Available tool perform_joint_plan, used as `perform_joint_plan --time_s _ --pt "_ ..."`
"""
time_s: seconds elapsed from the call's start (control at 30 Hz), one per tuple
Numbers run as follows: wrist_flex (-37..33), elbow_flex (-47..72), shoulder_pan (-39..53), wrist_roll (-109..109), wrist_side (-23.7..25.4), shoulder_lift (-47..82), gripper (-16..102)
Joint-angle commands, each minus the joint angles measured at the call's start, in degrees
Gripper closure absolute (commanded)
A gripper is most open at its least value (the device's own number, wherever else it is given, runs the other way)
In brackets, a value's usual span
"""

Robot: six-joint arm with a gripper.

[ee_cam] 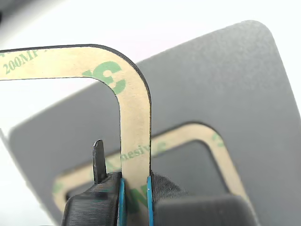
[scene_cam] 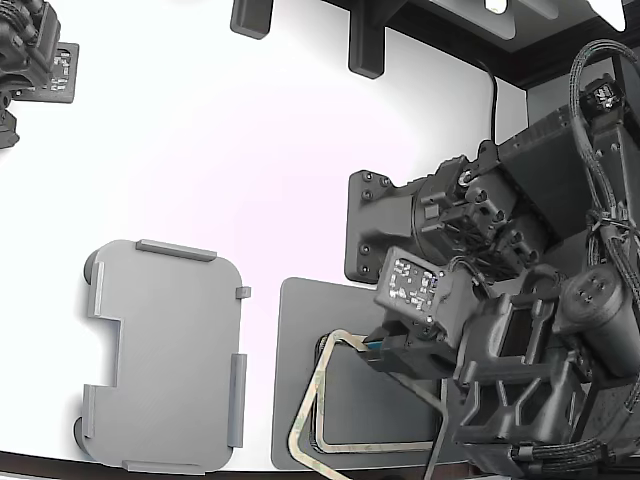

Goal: Move top rectangular frame to the holder.

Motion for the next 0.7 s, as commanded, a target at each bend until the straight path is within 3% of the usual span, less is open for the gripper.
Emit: perform_joint_plan --time_s 0.0,0.17,0.33,0.67 --pt "0.53 -5.62 -3.43 12.04 1.32 -0.79 96" --pt "0.09 -10.37 -11.07 20.04 2.37 -5.19 96" --pt "-4.66 -14.06 -17.75 26.28 3.34 -12.74 96" --pt "-6.24 -23.73 -21.62 33.4 3.08 -24.35 97"
